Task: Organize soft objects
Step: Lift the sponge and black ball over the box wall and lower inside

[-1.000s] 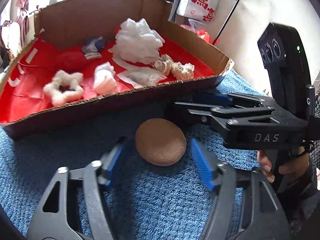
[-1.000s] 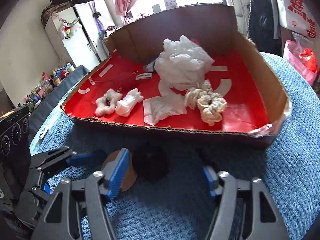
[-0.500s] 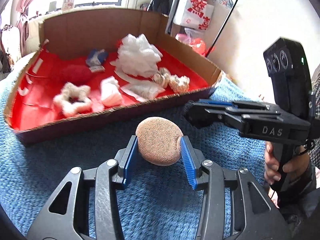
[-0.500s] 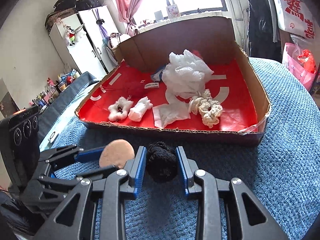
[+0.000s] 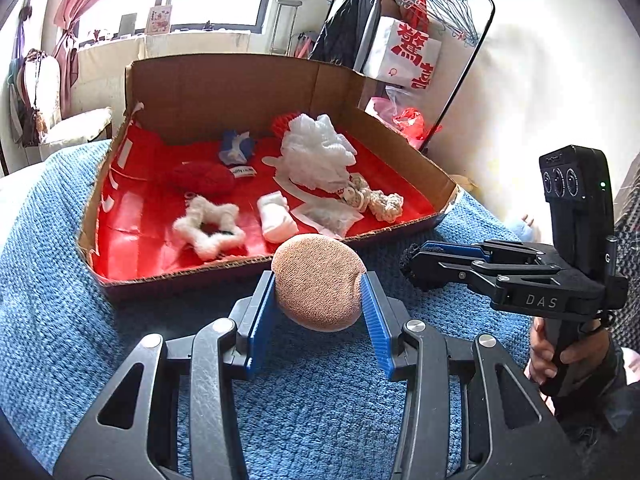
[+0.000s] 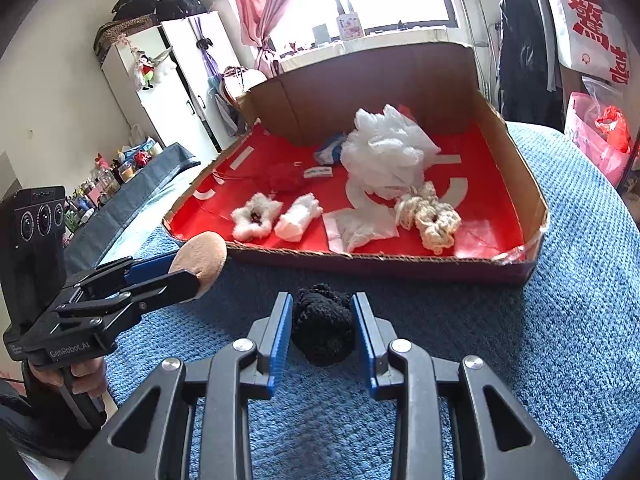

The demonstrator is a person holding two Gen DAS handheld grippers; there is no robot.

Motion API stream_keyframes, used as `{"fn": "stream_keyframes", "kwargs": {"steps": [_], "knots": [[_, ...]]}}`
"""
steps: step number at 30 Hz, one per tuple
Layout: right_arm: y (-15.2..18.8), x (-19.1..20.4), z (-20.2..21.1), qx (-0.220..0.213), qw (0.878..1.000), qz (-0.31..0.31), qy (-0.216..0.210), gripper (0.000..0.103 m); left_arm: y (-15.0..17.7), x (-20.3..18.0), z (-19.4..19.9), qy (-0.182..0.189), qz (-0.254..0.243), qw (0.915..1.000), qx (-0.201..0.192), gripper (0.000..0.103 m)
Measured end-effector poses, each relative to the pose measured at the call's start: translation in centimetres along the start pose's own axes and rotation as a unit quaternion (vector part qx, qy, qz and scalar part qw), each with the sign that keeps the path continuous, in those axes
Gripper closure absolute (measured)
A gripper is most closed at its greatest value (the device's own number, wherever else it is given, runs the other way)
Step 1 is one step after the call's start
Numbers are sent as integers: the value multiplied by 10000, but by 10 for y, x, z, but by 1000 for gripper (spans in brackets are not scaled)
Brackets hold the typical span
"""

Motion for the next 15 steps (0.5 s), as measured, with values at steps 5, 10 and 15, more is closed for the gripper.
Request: {"fn": "stream_keyframes", "kwargs": {"steps": [5, 10, 15], "knots": [[-18, 11, 1, -75, 9998, 184, -74, 70, -15, 9, 9, -30, 16, 9999, -141, 62], [-52, 23, 0, -232, 9986, 457, -155, 70, -48, 30, 10, -173, 15, 9997, -186, 62], [-98, 33, -19, -204, 9968, 739, -212, 70, -86, 63, -8, -232, 164, 9996, 8, 62]]}}
Point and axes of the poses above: each gripper's, at about its wrist camera, not at the fingertips, and z roughly against the way its jaws point, x to its left, y to its underside, the point moved 4 cm from there along -z, roughly the way its jaws point, and after that the axes turned 5 degrees about y, right-handed, at the moved point
